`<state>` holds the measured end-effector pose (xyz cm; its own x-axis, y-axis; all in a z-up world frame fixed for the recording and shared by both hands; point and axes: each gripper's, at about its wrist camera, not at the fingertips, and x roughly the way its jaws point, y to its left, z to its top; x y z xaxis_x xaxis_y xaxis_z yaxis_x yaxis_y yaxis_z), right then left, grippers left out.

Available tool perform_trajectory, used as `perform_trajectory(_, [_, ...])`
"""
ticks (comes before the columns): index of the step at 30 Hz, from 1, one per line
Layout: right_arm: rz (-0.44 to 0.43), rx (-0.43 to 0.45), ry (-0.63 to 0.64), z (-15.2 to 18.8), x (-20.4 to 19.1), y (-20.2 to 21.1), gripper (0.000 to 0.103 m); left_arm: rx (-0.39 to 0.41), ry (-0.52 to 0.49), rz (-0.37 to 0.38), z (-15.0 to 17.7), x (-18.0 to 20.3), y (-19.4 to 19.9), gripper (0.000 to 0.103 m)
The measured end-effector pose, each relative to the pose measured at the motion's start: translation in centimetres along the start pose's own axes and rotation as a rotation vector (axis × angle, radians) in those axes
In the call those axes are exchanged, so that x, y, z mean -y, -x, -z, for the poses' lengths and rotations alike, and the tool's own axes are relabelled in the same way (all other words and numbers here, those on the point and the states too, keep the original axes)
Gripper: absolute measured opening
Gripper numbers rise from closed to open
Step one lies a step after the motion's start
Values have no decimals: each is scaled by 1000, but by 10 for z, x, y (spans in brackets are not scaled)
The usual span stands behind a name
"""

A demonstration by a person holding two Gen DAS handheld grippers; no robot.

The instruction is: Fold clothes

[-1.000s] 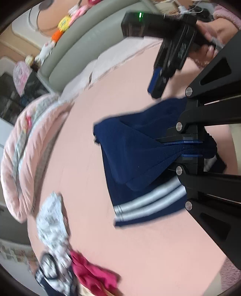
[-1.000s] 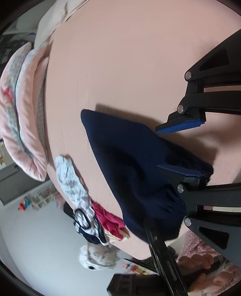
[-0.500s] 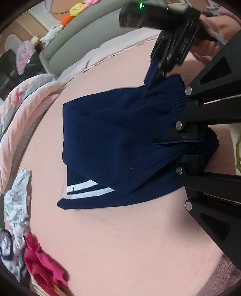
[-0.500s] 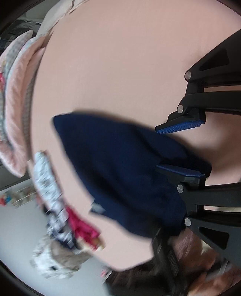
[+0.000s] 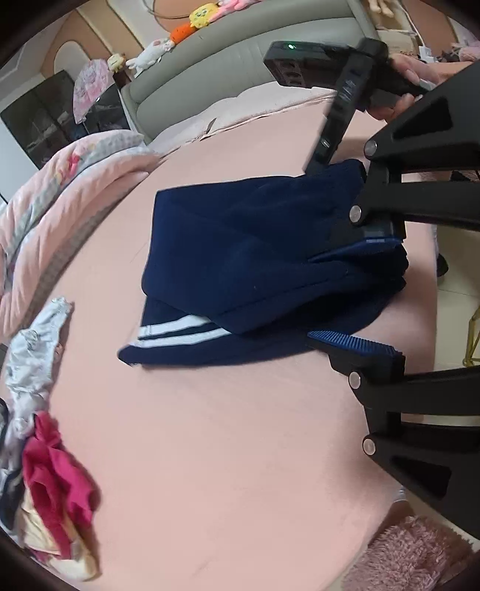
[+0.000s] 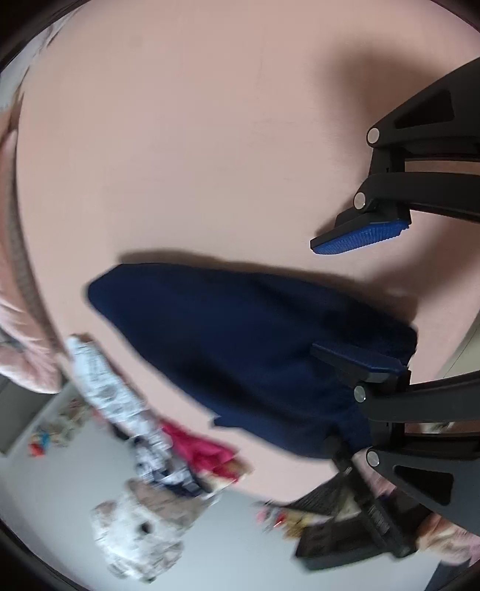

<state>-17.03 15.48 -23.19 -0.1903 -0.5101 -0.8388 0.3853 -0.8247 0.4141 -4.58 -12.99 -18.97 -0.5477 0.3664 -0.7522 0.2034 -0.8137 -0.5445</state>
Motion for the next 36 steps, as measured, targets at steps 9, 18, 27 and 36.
perform_trajectory(9, [-61, -31, 25, 5, -8, -10, 18, -66, 21, 30, 7, 18, -20, 35])
perform_trajectory(18, [-116, -12, -112, 5, 9, -19, 20, -72, 39, 79, 4, 12, -23, 32])
perform_trajectory(27, [-25, 48, -75, 29, 2, 21, 5, -142, -65, 78, 0, 18, -20, 16])
perform_trajectory(36, [-64, 104, -174, 49, 26, 47, 42, -110, 68, 206, 10, -19, -4, 19])
